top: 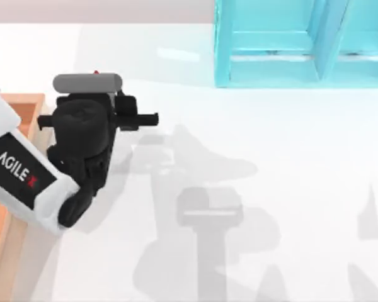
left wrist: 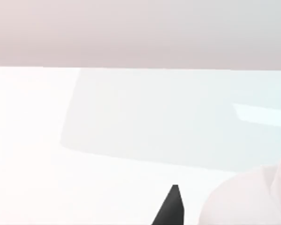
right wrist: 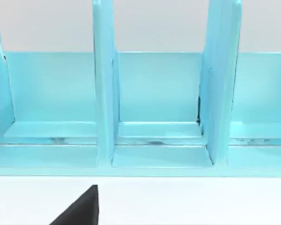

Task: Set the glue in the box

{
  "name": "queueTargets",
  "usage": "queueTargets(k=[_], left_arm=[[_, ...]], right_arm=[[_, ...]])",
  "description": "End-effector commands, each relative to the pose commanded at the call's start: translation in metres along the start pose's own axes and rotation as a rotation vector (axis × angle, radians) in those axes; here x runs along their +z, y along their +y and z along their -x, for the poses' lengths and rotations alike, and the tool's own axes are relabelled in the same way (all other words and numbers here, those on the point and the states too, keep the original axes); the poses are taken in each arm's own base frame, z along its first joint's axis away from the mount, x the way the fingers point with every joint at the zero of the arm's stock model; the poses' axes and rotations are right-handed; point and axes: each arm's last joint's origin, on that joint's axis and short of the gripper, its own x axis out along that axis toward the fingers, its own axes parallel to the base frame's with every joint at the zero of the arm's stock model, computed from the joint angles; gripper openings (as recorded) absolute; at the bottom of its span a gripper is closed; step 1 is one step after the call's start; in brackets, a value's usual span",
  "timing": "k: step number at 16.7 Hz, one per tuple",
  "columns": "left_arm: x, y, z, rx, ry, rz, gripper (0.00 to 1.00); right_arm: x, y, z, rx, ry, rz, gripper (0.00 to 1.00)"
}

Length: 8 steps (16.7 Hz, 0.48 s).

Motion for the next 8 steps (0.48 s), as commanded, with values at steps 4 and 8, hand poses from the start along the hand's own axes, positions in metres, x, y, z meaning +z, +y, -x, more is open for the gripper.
queueTargets(k=[4, 8], left_arm=[[0.025, 0.001, 0.009, 0.001, 0.005, -0.003, 0.00], [0.027, 0.000, 0.009, 0.001, 0.002, -0.003, 0.00]], right_arm=[[0.000, 0.000, 0.000, 0.000, 0.000, 0.000, 1.00], [0.000, 0.000, 0.000, 0.000, 0.000, 0.000, 1.00]])
